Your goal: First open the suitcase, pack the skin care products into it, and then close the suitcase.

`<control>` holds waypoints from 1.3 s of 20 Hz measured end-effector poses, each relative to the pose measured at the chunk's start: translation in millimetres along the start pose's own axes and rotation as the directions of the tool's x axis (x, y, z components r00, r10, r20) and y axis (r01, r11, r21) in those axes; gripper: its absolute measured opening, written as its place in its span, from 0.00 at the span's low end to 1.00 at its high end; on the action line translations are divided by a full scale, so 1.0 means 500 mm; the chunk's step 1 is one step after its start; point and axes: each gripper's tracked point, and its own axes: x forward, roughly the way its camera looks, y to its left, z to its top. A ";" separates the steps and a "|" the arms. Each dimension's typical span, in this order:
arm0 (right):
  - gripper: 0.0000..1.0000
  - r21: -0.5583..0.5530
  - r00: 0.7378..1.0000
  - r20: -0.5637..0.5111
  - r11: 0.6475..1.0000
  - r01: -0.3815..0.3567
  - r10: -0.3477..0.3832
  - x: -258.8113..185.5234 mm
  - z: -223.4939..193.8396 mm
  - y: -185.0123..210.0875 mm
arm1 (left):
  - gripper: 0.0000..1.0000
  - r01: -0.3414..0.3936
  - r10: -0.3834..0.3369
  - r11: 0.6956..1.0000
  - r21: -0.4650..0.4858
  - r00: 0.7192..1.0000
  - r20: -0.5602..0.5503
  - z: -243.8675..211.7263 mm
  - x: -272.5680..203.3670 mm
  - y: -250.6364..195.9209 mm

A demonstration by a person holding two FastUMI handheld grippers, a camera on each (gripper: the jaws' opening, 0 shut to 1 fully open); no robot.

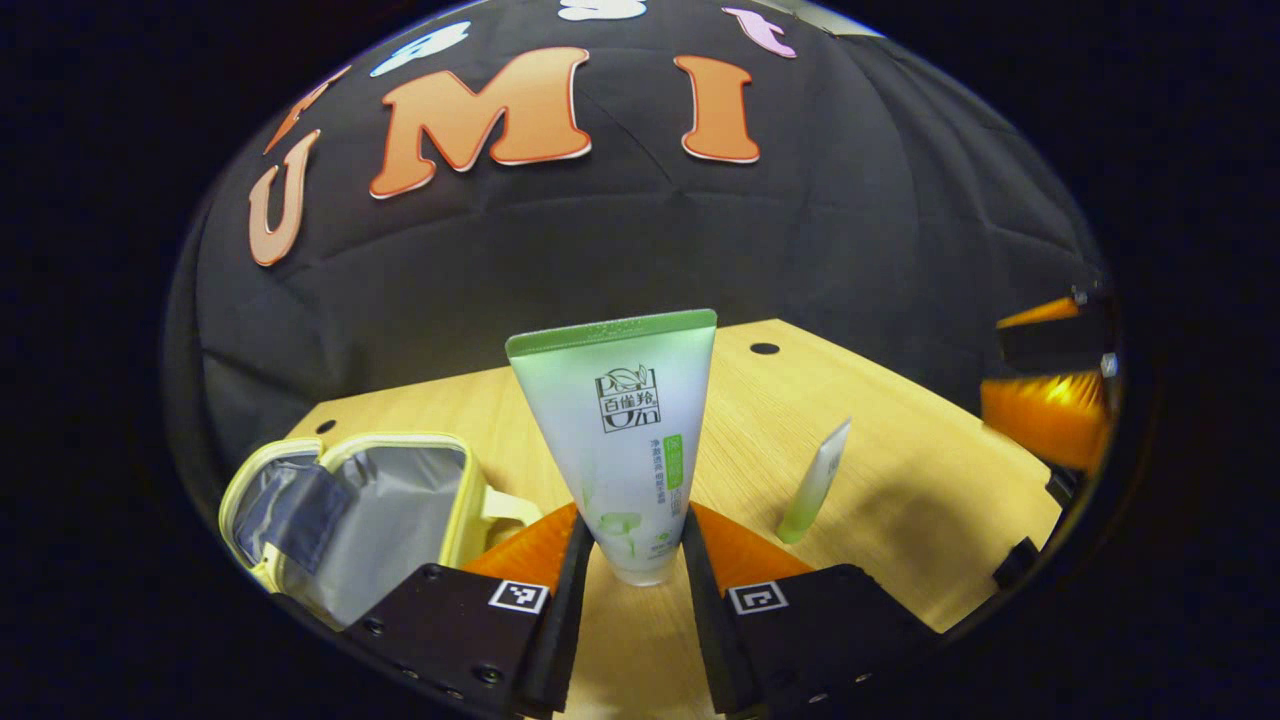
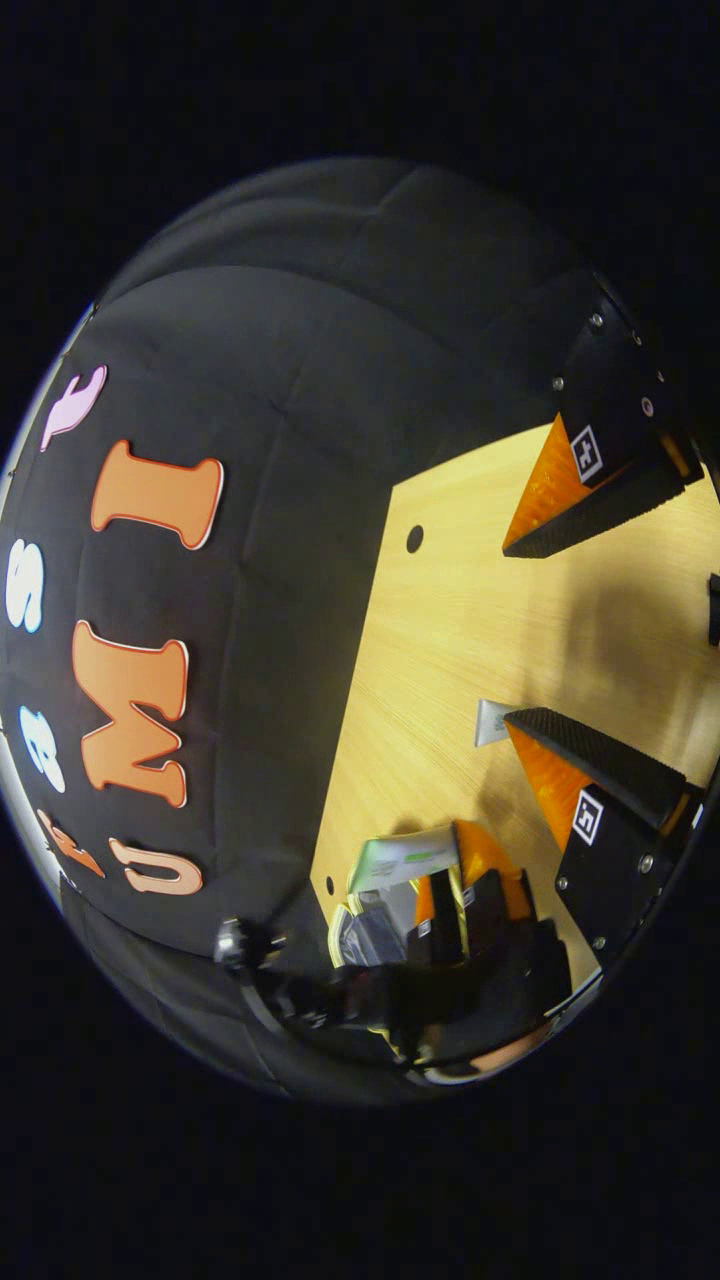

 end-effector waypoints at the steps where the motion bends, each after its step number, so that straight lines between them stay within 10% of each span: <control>1: 0.95 0.003 1.000 -0.014 1.000 -0.015 0.015 0.012 -0.012 0.010 | 0.51 -0.022 0.022 1.000 -0.001 1.000 0.007 0.014 -0.019 0.018; 14: 0.69 0.035 0.969 -0.174 0.984 -0.172 0.175 0.183 -0.136 0.131 | 0.49 -0.361 0.358 0.932 -0.022 0.931 -0.075 0.016 -0.250 0.276; 16: 0.70 0.051 0.966 -0.188 0.984 -0.169 0.175 0.202 -0.146 0.137 | 0.51 -0.387 0.385 0.922 -0.009 0.919 -0.083 0.017 -0.270 0.299; 20: 0.36 0.070 0.961 -0.212 0.984 -0.164 0.175 0.227 -0.162 0.144 | 0.51 -0.424 0.421 0.906 0.001 0.900 -0.110 0.007 -0.293 0.342; 26: 0.35 0.137 0.969 -0.153 0.975 -0.175 0.196 0.207 -0.116 0.151 | 0.50 -0.429 0.426 0.903 0.006 0.897 -0.118 -0.006 -0.289 0.373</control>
